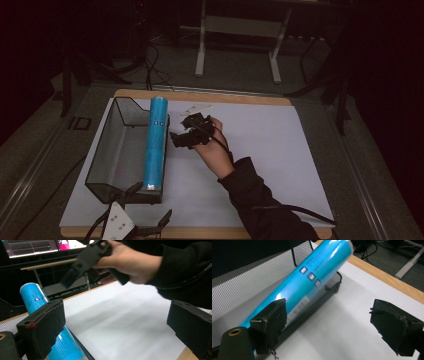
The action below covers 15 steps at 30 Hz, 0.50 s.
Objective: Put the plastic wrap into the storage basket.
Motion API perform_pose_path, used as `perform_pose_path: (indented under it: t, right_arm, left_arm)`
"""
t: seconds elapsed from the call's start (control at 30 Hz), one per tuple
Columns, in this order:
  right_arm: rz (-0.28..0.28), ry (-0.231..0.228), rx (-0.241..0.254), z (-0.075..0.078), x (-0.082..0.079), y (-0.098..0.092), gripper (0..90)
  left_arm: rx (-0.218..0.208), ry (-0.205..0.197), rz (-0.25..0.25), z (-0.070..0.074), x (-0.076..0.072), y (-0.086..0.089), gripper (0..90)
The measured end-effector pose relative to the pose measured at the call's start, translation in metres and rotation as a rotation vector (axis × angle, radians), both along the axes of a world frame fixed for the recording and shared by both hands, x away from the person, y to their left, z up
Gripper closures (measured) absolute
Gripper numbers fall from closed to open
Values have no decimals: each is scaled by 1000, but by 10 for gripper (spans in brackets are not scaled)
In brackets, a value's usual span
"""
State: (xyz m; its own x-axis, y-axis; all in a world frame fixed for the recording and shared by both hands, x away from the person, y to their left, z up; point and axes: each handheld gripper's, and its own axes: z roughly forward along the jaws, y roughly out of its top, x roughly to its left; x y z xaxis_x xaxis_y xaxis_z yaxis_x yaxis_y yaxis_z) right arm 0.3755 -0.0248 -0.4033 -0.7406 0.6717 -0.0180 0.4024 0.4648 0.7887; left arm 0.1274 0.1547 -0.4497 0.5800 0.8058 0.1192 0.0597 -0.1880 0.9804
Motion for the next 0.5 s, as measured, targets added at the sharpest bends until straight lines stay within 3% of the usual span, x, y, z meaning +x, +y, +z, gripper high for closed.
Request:
perform_pose_path:
  t: [0.13, 0.33, 0.5]
  right_arm:
    - [-8, -12, 36, 1, -9, -25, 137]
    - [-28, -63, 53, -2, -20, -58, 138]
    - [-48, -64, 85, -7, -27, -82, 138]
  left_arm:
    - [1, 6, -1, -1, 1, -1, 21]
    - [0, 6, 0, -1, 1, -1, 21]
    - [0, 7, 0, -1, 1, -2, 21]
